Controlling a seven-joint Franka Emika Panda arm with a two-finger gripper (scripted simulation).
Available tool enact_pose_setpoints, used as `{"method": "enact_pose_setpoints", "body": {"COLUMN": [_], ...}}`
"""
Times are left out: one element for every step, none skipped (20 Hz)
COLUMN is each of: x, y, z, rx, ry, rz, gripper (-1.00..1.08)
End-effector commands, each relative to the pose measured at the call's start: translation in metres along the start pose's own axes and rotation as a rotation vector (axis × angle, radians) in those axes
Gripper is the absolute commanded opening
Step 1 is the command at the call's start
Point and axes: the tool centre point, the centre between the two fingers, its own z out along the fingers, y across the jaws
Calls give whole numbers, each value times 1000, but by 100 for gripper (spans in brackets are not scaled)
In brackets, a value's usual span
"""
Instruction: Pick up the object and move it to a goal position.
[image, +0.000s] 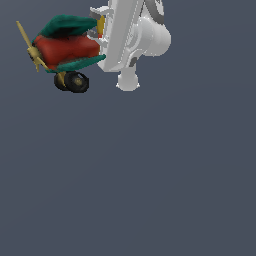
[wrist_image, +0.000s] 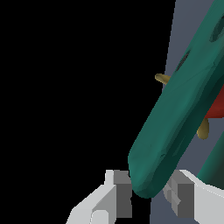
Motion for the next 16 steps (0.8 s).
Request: {"method": "enact_pose_setpoints", "body": {"x": [1,2,3,4,6,8,10,12,14,16,17,19,20,21,21,21], "y": [-4,-5,-7,-9,-11,-14,-17,-20,-24,-26,-29,-31,-33,-35,-36,-36], "z": [1,1,1,2,2,3,3,4,5,5,6,6,7,7,7,8], "rx": [3,3,3,3,3,3,3,3,3,3,3,3,3,3,3,3], "ry": [1,1,1,1,1,1,1,1,1,1,1,1,1,1,1,1], "rz": [3,3,3,4,4,4,4,4,4,4,4,4,4,4,4,4], "gripper": [-100,-100,-100,-100,-100,-100,-100,-100,-100,-100,-100,-100,-100,-100,-100,-100]}}
